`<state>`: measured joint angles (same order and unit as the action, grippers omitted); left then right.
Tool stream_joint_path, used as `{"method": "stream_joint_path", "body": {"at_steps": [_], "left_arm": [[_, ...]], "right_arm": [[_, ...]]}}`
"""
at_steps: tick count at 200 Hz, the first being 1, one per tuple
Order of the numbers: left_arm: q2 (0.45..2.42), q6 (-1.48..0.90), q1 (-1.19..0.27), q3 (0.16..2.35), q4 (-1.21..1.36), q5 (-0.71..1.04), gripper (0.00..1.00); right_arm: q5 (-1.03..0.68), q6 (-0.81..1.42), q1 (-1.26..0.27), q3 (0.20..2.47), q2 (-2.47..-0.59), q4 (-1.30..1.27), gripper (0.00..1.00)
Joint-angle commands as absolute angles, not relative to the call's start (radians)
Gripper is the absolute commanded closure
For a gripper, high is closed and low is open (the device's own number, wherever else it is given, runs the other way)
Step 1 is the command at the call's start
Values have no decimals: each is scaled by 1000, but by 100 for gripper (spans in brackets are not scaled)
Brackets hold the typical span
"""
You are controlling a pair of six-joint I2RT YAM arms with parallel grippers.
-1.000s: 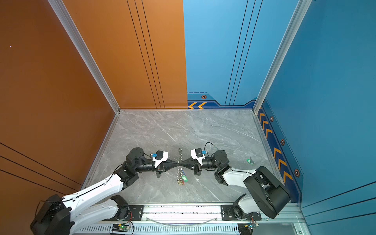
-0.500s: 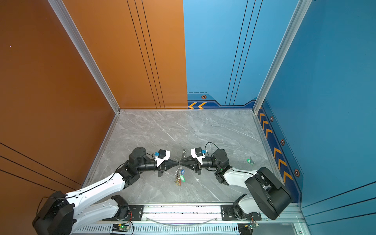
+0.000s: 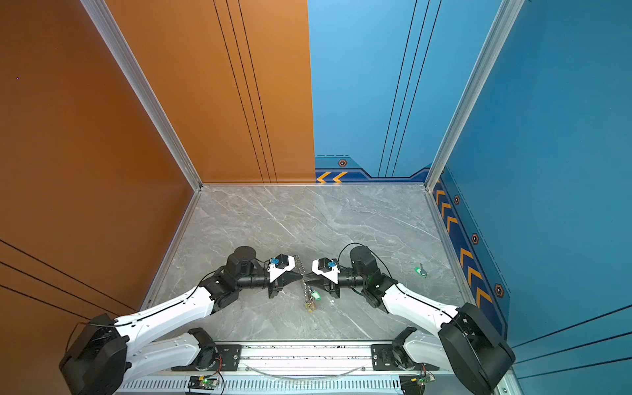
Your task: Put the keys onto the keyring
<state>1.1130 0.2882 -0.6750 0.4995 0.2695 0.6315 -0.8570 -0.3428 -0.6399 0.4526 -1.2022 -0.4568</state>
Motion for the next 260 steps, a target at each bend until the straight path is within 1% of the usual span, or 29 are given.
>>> {"method": "stream_joint_path", "body": {"at_steps": [1, 28, 97, 139, 172, 203, 209, 222, 243, 260], "left_arm": [[1112, 322, -685, 530, 270, 633, 100], [1124, 327, -684, 537, 262, 658, 100], [1156, 350, -699, 561, 211, 652, 100], [1160, 357, -709, 567, 191, 659, 100], [1155, 361, -713, 564, 192, 660, 100], [1154, 363, -715, 563, 191, 649, 99], [1153, 364, -715, 563, 191, 644, 98], [1151, 366, -715, 562, 191, 629, 96], [1147, 374, -715, 561, 191, 601, 91], [1137, 371, -714, 560, 192, 585, 84]], "right_arm": [[-831, -379, -646, 487, -1209, -397, 78], [-809, -380, -649, 487, -1208, -398, 78], [-770, -389, -648, 471, -1181, -400, 78], [-772, -386, -664, 482, -1208, -411, 79], [-778, -387, -677, 491, -1228, -408, 86], [-776, -395, -680, 494, -1230, -393, 98], [-774, -399, -680, 495, -1228, -387, 100], [-765, -406, -681, 495, -1222, -378, 100], [-753, -410, -683, 490, -1211, -379, 100], [-759, -398, -681, 481, -1202, -408, 100]]}}
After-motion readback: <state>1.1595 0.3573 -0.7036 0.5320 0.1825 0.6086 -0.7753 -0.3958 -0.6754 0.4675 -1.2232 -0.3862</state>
